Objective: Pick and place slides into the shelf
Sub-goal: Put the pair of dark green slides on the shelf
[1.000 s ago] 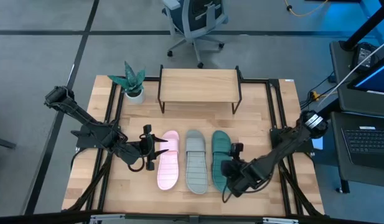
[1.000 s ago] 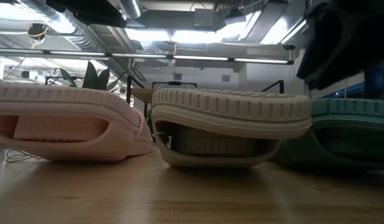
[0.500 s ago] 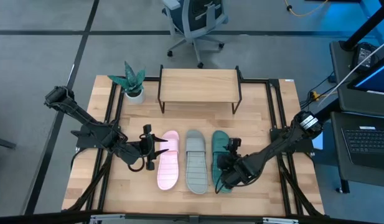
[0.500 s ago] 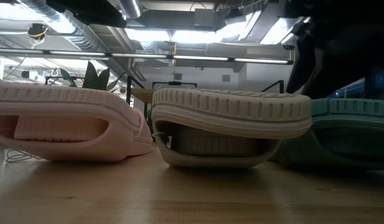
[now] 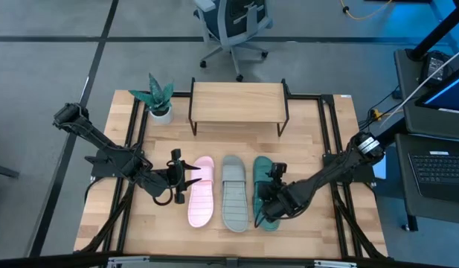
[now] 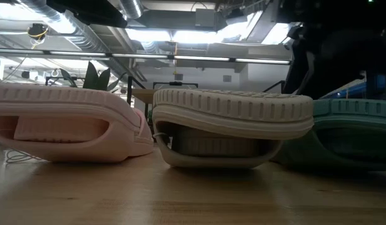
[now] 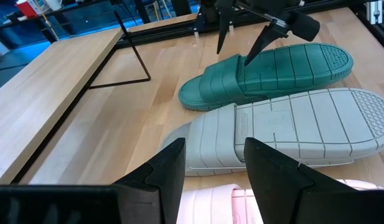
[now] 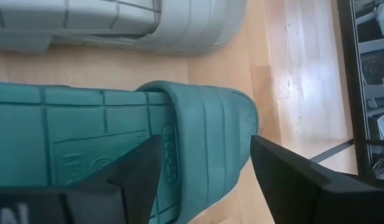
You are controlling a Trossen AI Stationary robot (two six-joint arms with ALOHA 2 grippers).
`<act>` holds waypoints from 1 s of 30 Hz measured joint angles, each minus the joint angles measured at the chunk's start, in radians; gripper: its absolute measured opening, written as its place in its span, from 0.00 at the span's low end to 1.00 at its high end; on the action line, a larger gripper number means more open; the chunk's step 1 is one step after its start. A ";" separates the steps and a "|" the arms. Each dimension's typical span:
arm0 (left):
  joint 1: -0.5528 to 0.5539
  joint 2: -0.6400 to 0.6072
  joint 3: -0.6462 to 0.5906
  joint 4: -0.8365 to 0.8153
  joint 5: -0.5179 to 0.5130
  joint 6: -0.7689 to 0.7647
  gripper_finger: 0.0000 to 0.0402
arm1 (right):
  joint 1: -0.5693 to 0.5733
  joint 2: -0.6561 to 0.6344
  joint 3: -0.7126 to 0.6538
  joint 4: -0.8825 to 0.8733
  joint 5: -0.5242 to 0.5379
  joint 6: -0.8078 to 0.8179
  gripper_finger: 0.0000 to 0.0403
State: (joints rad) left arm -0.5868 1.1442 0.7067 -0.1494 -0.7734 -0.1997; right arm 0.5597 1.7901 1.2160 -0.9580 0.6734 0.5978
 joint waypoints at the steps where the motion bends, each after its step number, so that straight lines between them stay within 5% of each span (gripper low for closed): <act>1: 0.000 0.000 0.000 0.000 0.000 0.000 0.39 | -0.005 0.000 0.000 0.000 -0.013 -0.003 0.61; 19: 0.000 0.000 0.000 -0.001 0.000 0.000 0.39 | -0.052 0.002 -0.061 0.048 -0.048 -0.007 0.61; 30: 0.000 0.000 0.000 -0.001 0.000 0.000 0.39 | -0.081 0.004 -0.080 0.063 0.038 0.033 0.61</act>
State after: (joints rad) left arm -0.5865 1.1442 0.7063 -0.1501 -0.7731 -0.1993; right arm 0.4788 1.7937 1.1355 -0.8948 0.7116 0.6307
